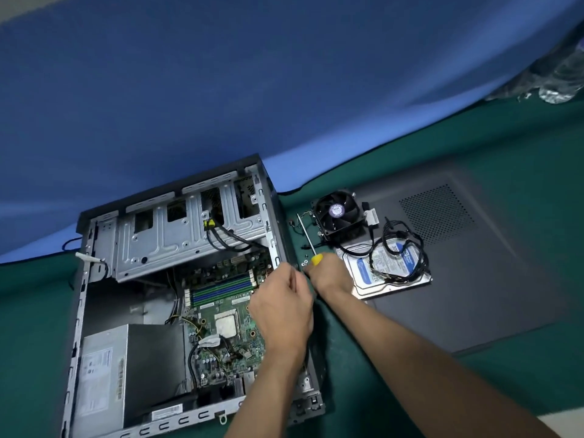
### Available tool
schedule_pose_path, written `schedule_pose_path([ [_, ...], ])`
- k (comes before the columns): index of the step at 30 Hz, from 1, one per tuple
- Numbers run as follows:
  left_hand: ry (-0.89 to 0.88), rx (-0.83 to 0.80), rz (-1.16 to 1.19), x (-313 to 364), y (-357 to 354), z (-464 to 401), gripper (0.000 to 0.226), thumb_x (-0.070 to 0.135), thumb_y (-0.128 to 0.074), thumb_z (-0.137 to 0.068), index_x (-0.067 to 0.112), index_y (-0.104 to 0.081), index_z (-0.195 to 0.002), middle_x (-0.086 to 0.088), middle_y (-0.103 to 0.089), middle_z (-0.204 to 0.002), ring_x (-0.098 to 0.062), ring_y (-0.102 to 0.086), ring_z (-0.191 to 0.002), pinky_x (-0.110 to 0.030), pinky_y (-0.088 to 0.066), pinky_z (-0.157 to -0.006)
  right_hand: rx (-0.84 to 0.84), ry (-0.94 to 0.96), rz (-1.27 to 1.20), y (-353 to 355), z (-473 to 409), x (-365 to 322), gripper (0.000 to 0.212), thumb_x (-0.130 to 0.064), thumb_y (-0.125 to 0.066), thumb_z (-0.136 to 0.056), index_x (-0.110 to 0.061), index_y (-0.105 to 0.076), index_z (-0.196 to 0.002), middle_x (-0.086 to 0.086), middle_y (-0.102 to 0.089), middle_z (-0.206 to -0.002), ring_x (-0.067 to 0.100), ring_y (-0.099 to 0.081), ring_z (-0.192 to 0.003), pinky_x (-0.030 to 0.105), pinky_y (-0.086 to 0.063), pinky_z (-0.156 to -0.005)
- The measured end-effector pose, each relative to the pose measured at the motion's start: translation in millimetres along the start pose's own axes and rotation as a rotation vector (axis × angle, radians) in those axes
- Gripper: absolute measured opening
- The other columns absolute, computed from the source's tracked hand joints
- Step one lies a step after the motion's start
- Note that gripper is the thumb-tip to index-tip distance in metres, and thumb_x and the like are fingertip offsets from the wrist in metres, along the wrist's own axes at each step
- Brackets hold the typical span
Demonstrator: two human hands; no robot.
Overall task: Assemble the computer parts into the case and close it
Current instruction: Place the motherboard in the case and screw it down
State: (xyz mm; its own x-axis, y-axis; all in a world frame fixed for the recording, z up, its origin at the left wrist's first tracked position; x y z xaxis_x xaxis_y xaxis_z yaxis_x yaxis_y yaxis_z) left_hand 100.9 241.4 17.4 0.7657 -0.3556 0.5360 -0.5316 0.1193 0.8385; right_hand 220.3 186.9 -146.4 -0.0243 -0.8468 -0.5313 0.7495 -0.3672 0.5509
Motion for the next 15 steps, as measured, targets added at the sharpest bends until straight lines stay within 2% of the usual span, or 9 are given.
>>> schedule_pose_path([
  [4, 0.020, -0.019, -0.012, -3.4, -1.9, 0.0, 0.044, 0.009, -0.065, -0.078, 0.019, -0.029, -0.055, 0.005, -0.020, -0.045, -0.024, -0.024, -0.045, -0.026, -0.020, -0.049, 0.030, 0.021, 0.127, -4.4, -1.7, -5.4, 0.019, -0.030, -0.060, -0.087, -0.012, -0.064, -0.093, 0.008, -0.069, -0.099, 0.029, -0.065, -0.093, 0.027, -0.043, -0.069],
  [10, 0.029, -0.018, 0.002, -6.0, -4.2, -0.1, 0.043, 0.011, -0.062, -0.080, 0.018, -0.029, -0.055, 0.004, -0.023, -0.045, -0.026, -0.025, -0.045, -0.027, -0.022, -0.049, 0.079, 0.051, 0.193, -4.3, 1.2, -8.7, 0.018, -0.023, -0.056, -0.089, -0.009, -0.065, -0.097, 0.010, -0.069, -0.101, 0.030, -0.065, -0.095, 0.028, -0.041, -0.068],
  [15, 0.034, -0.019, 0.003, -6.3, -4.5, 0.9, 0.041, 0.011, -0.064, -0.080, 0.019, -0.032, -0.054, 0.006, -0.023, -0.044, -0.022, -0.025, -0.044, -0.027, -0.021, -0.050, 0.022, 0.038, 0.072, -4.1, 6.4, 0.6, 0.019, -0.027, -0.058, -0.087, -0.009, -0.065, -0.084, 0.010, -0.068, -0.086, 0.030, -0.064, -0.083, 0.026, -0.043, -0.063],
])
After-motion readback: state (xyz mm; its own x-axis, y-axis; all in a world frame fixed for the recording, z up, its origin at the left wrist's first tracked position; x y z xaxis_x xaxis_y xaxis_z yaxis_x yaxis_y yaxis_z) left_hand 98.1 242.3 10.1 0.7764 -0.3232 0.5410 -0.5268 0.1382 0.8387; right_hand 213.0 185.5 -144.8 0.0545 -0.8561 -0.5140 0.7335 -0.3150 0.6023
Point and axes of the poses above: each hand's wrist, its own z-axis away from the middle knuckle, its own y-axis out of the back of the hand, x = y × z, the point moved 10 cm from there along -z, towards the middle knuckle
